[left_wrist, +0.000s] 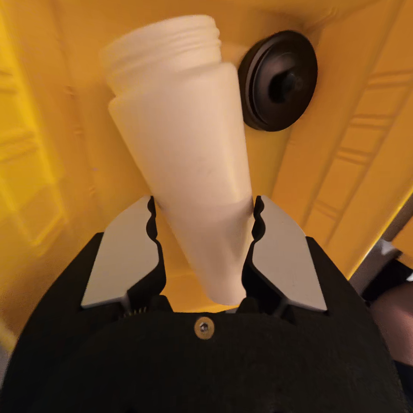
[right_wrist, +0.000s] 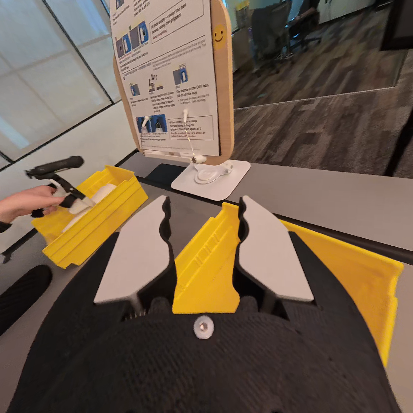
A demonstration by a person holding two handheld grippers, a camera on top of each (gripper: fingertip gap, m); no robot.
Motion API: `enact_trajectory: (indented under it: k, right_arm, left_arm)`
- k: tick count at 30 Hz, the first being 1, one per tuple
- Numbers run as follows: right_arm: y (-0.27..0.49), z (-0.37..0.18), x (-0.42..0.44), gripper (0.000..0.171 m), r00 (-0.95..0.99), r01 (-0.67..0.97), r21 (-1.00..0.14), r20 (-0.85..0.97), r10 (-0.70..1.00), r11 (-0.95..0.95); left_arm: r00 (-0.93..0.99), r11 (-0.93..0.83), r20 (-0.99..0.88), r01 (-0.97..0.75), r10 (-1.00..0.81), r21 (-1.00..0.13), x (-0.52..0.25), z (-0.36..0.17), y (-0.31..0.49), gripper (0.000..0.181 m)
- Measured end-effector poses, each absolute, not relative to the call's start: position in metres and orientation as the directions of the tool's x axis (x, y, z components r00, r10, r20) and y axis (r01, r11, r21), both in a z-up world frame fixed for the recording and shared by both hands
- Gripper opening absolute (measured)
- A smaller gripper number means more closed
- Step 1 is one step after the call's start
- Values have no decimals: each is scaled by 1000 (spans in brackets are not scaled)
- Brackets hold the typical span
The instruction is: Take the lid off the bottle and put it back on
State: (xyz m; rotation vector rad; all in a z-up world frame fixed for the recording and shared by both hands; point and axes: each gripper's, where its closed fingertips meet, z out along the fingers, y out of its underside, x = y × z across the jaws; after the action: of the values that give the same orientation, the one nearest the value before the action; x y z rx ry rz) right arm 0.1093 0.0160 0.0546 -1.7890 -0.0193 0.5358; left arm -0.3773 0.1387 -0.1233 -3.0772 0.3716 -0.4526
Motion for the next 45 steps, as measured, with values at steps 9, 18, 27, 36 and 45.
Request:
enact_trajectory:
  k: [9, 18, 27, 36, 45]
  right_arm:
    - [17, 54, 81, 54, 825, -258, -902, -392, 406, -346]
    - [14, 58, 82, 54, 812, -269, -901, -403, 423, -342]
    - [13, 60, 82, 54, 790, -293, -892, -428, 439, -343]
    - [12, 65, 71, 53, 782, -278, -900, -416, 465, -337]
    - [9, 70, 57, 53, 762, -259, -906, -405, 506, -335]
  left_arm:
    - [922, -961, 272, -270, -274, -53, -372, -119, 142, 86]
    - [894, -926, 277, -289, -351, -242, -373, -63, 153, 86]
    - [818, -791, 264, -326, -510, -519, -345, 9, 155, 86]
    - [480, -613, 408, -427, -777, -664, -192, 53, 68, 86]
    - [392, -420, 266, -386, -881, -821, -100, -26, 55, 85]
